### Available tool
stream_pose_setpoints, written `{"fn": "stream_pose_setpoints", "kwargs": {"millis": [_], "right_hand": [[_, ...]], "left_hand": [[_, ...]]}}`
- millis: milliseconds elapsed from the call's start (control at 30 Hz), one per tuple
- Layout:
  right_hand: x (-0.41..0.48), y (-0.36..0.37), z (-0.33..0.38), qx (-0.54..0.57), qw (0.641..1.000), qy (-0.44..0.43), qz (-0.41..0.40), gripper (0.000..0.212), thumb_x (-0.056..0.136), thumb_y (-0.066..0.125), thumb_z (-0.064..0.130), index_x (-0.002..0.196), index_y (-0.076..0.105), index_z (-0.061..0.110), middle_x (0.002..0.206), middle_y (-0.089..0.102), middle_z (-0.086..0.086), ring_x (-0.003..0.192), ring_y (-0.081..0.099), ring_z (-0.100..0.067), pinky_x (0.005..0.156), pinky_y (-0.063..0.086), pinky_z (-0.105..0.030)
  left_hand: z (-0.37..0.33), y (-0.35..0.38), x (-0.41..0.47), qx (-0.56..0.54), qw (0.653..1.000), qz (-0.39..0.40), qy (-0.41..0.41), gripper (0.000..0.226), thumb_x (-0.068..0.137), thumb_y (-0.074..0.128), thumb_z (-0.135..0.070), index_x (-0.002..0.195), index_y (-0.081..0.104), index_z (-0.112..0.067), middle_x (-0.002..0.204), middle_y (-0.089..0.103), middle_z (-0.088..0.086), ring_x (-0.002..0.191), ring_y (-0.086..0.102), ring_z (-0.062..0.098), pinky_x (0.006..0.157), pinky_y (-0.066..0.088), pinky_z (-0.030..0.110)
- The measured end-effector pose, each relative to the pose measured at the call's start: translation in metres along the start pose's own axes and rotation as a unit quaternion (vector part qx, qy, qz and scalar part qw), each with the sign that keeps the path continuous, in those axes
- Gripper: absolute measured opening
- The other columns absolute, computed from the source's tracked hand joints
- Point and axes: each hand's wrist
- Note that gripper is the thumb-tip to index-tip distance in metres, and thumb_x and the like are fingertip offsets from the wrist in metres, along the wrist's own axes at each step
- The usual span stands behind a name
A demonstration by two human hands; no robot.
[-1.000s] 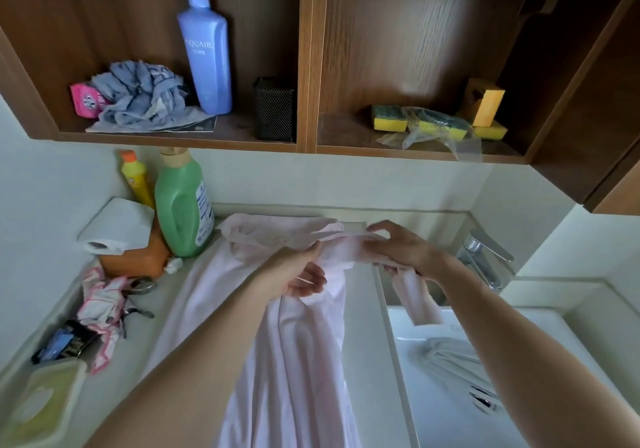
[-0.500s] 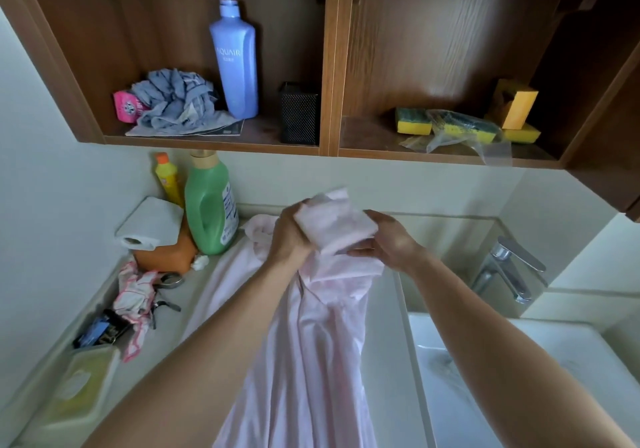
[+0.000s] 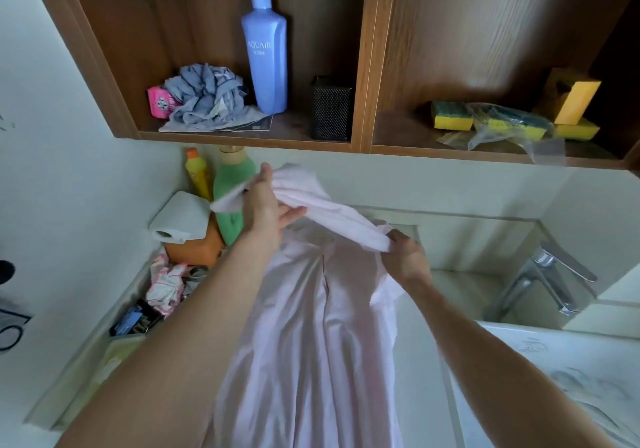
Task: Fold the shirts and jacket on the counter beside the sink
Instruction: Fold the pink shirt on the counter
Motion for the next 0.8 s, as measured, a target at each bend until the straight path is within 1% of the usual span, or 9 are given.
{"fn": "stream_pose_setpoints", "kwargs": {"millis": [100, 200, 267, 367, 433, 533, 667, 733, 800], "right_hand": [[0.013, -0.026, -0.024, 0.027, 0.999, 0.030, 0.013, 0.020, 0.085, 0.058, 0.018, 0.102, 0.063, 0.024, 0.097, 0.073, -0.008, 0.091, 0.066, -0.033, 0.076, 0.052, -0.034], [0.024, -0.043, -0.049, -0.019, 1.000, -0.001, 0.006, 0.018, 0.084, 0.057, 0.016, 0.099, 0.067, 0.020, 0.101, 0.065, -0.010, 0.097, 0.063, -0.034, 0.075, 0.048, -0.030], [0.026, -0.048, -0.064, -0.049, 0.998, 0.030, -0.005, 0.027, 0.087, 0.056, 0.022, 0.112, 0.066, 0.022, 0.119, 0.054, -0.012, 0.110, 0.058, -0.033, 0.087, 0.048, -0.034], [0.025, -0.049, -0.082, -0.092, 0.988, 0.123, -0.009, 0.045, 0.091, 0.052, 0.033, 0.135, 0.046, 0.026, 0.131, 0.041, -0.011, 0.116, 0.056, -0.036, 0.095, 0.045, -0.039], [0.025, -0.048, -0.093, -0.065, 0.986, 0.155, -0.004, 0.045, 0.092, 0.049, 0.030, 0.136, 0.044, 0.023, 0.130, 0.046, -0.014, 0.113, 0.058, -0.036, 0.092, 0.045, -0.038], [0.024, -0.047, -0.106, 0.043, 0.988, 0.150, -0.006, 0.034, 0.094, 0.047, 0.019, 0.128, 0.052, 0.019, 0.112, 0.065, -0.015, 0.098, 0.063, -0.033, 0.079, 0.047, -0.031], [0.026, -0.044, -0.112, 0.058, 0.996, 0.072, -0.002, 0.047, 0.080, 0.042, -0.001, 0.112, 0.062, 0.027, 0.099, 0.068, -0.005, 0.088, 0.065, -0.028, 0.068, 0.049, -0.029], [0.033, -0.040, -0.111, 0.064, 0.996, 0.053, 0.034, 0.047, 0.081, 0.047, -0.002, 0.114, 0.063, 0.027, 0.112, 0.067, -0.009, 0.096, 0.066, -0.028, 0.078, 0.055, -0.036], [0.038, -0.034, -0.115, 0.079, 0.989, 0.081, 0.091, 0.055, 0.084, 0.063, -0.001, 0.133, 0.054, 0.022, 0.133, 0.055, -0.016, 0.109, 0.062, -0.031, 0.090, 0.054, -0.043]], "left_hand": [[0.002, -0.027, 0.019, 0.029, 0.998, -0.062, 0.000, 0.015, 0.096, 0.062, -0.033, 0.091, 0.058, -0.020, 0.091, 0.063, 0.005, 0.084, 0.064, 0.023, 0.047, 0.052, 0.024], [0.015, -0.048, 0.032, 0.050, 0.995, -0.083, -0.005, 0.015, 0.093, 0.066, -0.024, 0.105, 0.061, -0.017, 0.095, 0.062, 0.005, 0.086, 0.063, 0.023, 0.053, 0.053, 0.026], [0.026, -0.055, 0.040, 0.093, 0.991, -0.092, 0.015, 0.020, 0.093, 0.065, -0.020, 0.111, 0.060, -0.013, 0.093, 0.062, 0.008, 0.074, 0.060, 0.020, 0.047, 0.052, 0.023], [0.035, -0.059, 0.050, 0.163, 0.981, -0.098, 0.042, 0.023, 0.092, 0.063, -0.018, 0.113, 0.059, -0.011, 0.092, 0.061, 0.011, 0.070, 0.059, 0.021, 0.044, 0.051, 0.024], [0.037, -0.064, 0.056, 0.181, 0.977, -0.100, 0.044, 0.021, 0.091, 0.066, -0.018, 0.109, 0.058, -0.012, 0.089, 0.060, 0.007, 0.073, 0.059, 0.019, 0.050, 0.052, 0.027], [0.041, -0.077, 0.065, 0.212, 0.973, -0.072, 0.051, 0.009, 0.089, 0.069, -0.017, 0.093, 0.062, -0.015, 0.088, 0.060, 0.004, 0.077, 0.059, 0.020, 0.060, 0.051, 0.028], [0.053, -0.096, 0.076, 0.340, 0.931, -0.058, 0.121, 0.021, 0.090, 0.066, -0.006, 0.108, 0.063, -0.017, 0.096, 0.061, 0.005, 0.071, 0.061, 0.019, 0.048, 0.051, 0.025], [0.061, -0.111, 0.083, 0.399, 0.907, -0.057, 0.123, 0.020, 0.093, 0.060, -0.003, 0.106, 0.066, -0.017, 0.106, 0.063, 0.008, 0.072, 0.063, 0.021, 0.052, 0.055, 0.028], [0.069, -0.131, 0.094, 0.499, 0.858, -0.053, 0.113, 0.021, 0.094, 0.057, -0.007, 0.104, 0.073, -0.017, 0.111, 0.069, 0.011, 0.083, 0.067, 0.028, 0.069, 0.059, 0.036]]}}
Point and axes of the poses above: each hand's wrist, its own x-axis towards the middle knuckle, its own y-axis out of the palm, z = x × y
